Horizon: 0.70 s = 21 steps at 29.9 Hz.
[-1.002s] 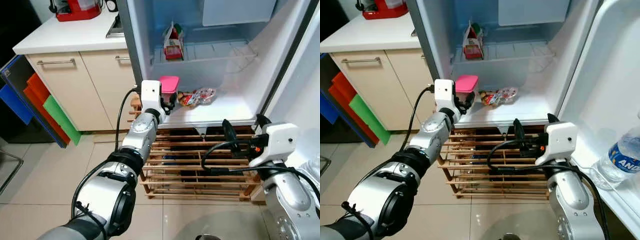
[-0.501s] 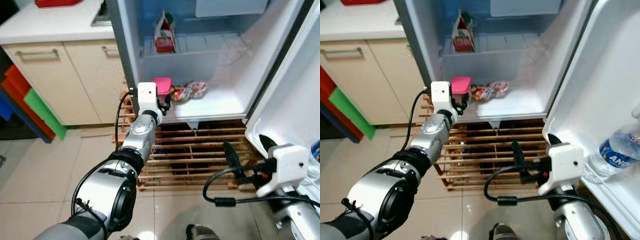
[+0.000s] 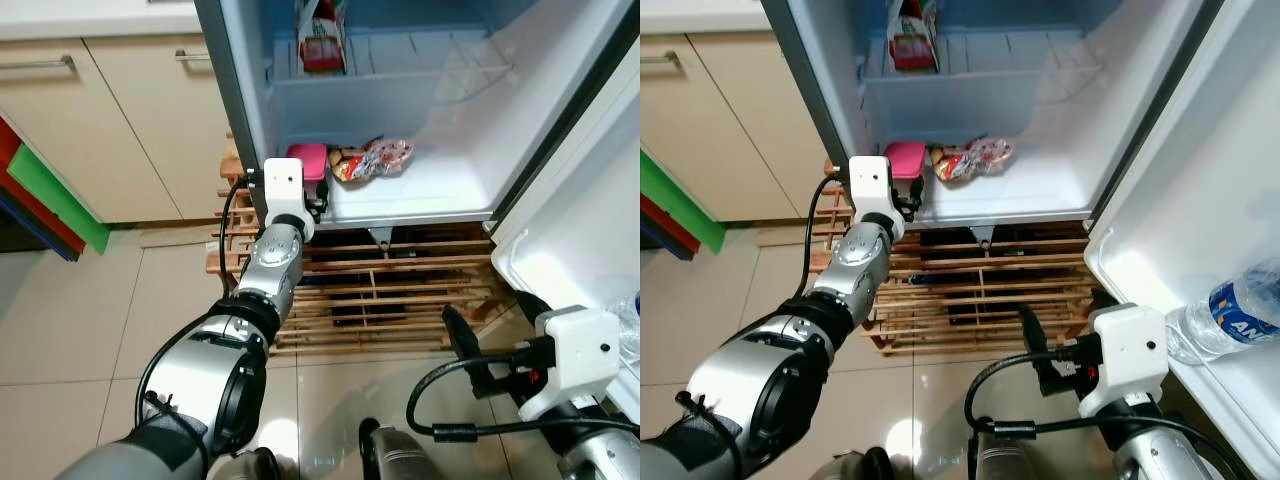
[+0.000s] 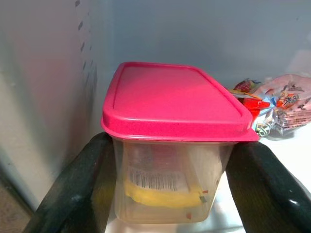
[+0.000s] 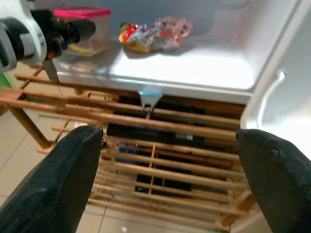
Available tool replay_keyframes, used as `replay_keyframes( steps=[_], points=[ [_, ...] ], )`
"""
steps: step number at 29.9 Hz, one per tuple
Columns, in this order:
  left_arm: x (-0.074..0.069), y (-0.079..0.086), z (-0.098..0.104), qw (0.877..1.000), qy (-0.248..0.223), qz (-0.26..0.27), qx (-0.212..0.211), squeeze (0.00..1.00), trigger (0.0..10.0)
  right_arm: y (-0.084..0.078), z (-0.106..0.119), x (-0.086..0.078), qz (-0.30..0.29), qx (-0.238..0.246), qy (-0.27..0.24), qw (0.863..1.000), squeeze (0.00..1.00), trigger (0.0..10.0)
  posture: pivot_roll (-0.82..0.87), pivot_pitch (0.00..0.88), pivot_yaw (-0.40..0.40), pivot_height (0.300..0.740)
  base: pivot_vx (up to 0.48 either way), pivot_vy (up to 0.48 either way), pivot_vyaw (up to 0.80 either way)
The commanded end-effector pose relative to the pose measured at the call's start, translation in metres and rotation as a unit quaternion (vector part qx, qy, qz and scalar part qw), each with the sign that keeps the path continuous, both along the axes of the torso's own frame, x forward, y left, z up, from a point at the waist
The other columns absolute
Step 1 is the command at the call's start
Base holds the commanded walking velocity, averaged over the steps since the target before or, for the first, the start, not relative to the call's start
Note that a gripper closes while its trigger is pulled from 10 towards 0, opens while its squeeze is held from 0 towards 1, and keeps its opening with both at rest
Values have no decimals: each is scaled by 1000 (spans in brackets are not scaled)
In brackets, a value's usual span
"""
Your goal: Restocking fridge
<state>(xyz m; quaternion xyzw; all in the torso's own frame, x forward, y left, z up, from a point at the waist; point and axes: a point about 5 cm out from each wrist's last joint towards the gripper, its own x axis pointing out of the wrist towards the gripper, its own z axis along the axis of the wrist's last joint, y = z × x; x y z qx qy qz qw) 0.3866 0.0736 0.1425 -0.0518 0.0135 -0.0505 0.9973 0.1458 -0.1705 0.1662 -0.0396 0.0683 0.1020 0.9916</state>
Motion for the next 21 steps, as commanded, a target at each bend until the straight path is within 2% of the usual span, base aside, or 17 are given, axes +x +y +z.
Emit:
replay_keyframes(
  steps=[1, 2, 3, 4, 5, 10, 21],
  points=[
    [3, 4, 6, 1000, -3, 12, 4, 1000, 0, 0, 3, -3, 1, -3, 1, 1000, 0, 10000, -418, 240, 41, 740, 0, 0, 0],
    [3, 2, 6, 1000, -4, 9, 5, 1000, 0, 0, 3, -3, 2, -3, 1, 1000, 0, 10000, -418, 240, 41, 740, 0, 0, 0],
    [3, -2, 6, 1000, -4, -5, 2, 1000, 1451, 0, 3, -4, 2, -2, 2, 1000, 0, 10000, -418, 240, 41, 740, 0, 0, 0],
    [2, -5, 6, 1000, -4, -15, -1, 1000, 1451, 0, 3, -4, 2, -2, 3, 1000, 0, 10000, -418, 240, 41, 740, 0, 0, 0],
    [2, -5, 5, 1000, -3, -13, 1, 1000, 10000, 1, 2, -4, 3, -1, 5, 1000, 0, 10000, -418, 240, 41, 740, 0, 0, 0],
    [2, -5, 5, 1000, -1, -9, 3, 1000, 10000, 1, 2, -4, 4, 1, 7, 1000, 0, 10000, -405, 237, 42, 740, 0, 0, 0],
    [11, -8, 40, 998, -64, -3, 19, 1000, 10000, 1, -3, 2, 6, 2, 11, 1000, 0, 10000, -388, 218, 50, 740, 0, 0, 0]
  ],
)
